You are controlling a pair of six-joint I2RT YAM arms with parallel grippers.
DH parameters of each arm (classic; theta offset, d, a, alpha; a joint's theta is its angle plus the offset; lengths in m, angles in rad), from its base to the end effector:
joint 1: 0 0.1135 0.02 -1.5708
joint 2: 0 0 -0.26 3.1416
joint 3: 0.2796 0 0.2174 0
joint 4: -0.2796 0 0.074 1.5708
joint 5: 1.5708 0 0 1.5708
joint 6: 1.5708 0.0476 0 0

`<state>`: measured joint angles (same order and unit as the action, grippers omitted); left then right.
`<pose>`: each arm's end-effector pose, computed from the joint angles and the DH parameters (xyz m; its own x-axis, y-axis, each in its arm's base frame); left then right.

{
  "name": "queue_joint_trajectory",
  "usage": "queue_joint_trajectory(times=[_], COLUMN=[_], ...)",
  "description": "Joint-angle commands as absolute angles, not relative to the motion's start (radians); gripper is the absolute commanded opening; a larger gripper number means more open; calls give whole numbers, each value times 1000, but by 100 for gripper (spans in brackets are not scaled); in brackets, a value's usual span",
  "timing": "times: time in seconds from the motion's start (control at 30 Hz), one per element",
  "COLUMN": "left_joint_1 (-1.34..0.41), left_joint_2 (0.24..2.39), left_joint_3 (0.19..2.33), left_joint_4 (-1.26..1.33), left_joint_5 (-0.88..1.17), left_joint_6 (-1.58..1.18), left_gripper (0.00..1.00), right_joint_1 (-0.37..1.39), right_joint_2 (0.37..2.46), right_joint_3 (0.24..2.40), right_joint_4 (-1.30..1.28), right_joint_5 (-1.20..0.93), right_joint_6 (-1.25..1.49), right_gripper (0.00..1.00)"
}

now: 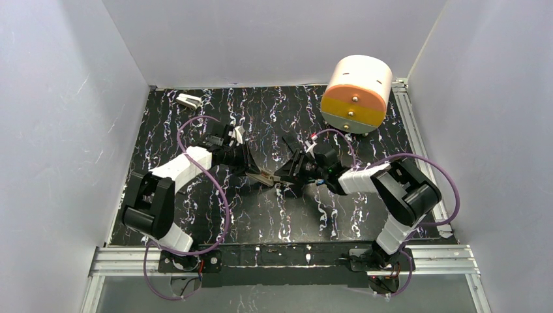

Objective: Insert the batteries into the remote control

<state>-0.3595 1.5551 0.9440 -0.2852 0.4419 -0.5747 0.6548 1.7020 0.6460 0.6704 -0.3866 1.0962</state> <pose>0.2686 -0.1227 0.2113 -0.9224 -0.1782 -0.3426 0.0794 0.7807 -0.6198 0.2417 0.2082 0.1745 -0.8845 0.3595 -0.2973 -0.1190 0.4422 0.8890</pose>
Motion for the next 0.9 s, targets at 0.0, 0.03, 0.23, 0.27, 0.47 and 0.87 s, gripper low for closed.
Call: queue_joint_trajectory(times=[0.0,0.03,0.23,0.27,0.47,0.87], left_joint_1=[-365,-364,-364,-365,-364,-366], left_joint_2=[1583,1585,1585,1582,1546,1421], left_joint_3=[950,951,945,946,987,1148], left_joint_4=[-444,-444,-451,-452,-467,-575], left_joint_5=[341,341,330,329,358,815], left_joint_6=[-522,-523,-522,-520,-465,-141], left_gripper=[0,0,0,0,0,0], right_joint_1=[644,635,623,624,623,623], right_joint_2=[1682,1689,1693,1692,1649,1319], right_joint_3=[697,692,686,695,753,764], right_joint_4=[417,407,449,444,377,226], right_joint_5=[-307,-309,-356,-364,-378,-541], right_joint_6=[1030,1035,1022,1009,899,256], right_gripper=[54,54,54,54,54,98])
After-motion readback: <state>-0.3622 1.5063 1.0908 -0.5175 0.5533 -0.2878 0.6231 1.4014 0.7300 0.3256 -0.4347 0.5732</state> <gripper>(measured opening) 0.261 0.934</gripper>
